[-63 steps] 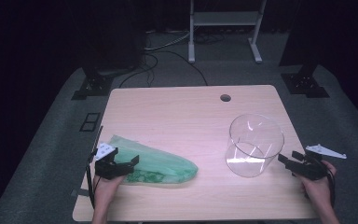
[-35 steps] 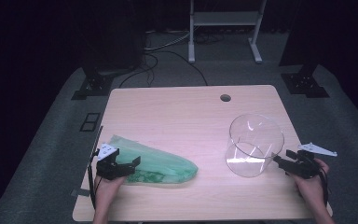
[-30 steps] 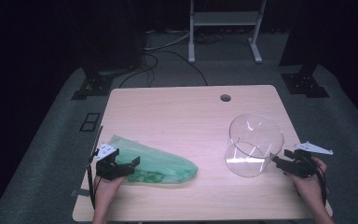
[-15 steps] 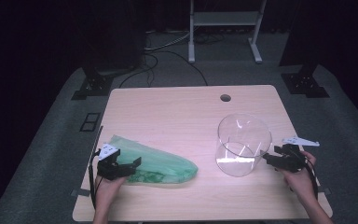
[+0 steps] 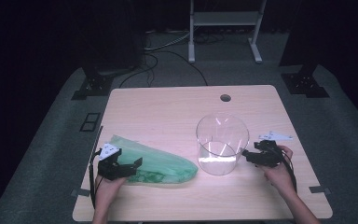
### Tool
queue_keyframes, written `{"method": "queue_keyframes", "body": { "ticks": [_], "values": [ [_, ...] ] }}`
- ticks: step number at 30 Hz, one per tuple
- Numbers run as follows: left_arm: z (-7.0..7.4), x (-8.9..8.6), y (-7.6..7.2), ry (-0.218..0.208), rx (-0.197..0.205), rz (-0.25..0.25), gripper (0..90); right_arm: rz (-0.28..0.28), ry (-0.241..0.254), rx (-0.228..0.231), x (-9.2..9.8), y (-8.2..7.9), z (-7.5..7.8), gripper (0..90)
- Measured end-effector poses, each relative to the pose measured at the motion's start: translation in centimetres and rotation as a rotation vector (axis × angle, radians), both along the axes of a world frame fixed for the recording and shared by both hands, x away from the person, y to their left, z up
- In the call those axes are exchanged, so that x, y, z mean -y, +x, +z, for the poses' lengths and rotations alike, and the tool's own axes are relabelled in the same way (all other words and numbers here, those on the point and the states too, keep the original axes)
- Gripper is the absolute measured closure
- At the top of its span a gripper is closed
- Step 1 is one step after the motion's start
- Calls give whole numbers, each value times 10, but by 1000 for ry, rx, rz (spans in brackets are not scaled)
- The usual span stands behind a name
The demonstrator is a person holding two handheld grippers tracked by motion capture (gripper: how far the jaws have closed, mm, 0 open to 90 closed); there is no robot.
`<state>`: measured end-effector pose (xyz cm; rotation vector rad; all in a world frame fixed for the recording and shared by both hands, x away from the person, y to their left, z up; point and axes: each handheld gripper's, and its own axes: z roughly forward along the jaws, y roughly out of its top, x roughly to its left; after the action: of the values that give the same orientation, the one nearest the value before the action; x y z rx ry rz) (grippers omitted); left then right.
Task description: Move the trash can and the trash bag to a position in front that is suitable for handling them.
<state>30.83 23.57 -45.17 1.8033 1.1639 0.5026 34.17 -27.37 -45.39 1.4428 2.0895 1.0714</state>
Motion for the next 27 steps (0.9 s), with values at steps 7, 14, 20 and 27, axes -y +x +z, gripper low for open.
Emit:
{"method": "queue_keyframes", "body": {
  "ticks": [7, 14, 20, 27],
  "values": [
    [1, 3, 0, 3, 2, -24, 21, 30, 22, -16, -11, 3, -3, 327],
    [2, 7, 0, 8, 7, -75, 21, 68, 39, -37, 6, -4, -13, 306],
    [2, 13, 0, 23, 9, -119, 20, 95, 44, -45, 35, -20, -18, 306],
    [6, 17, 4, 46, 8, -195, 21, 82, 74, -43, 57, -32, -22, 308]
  ]
}}
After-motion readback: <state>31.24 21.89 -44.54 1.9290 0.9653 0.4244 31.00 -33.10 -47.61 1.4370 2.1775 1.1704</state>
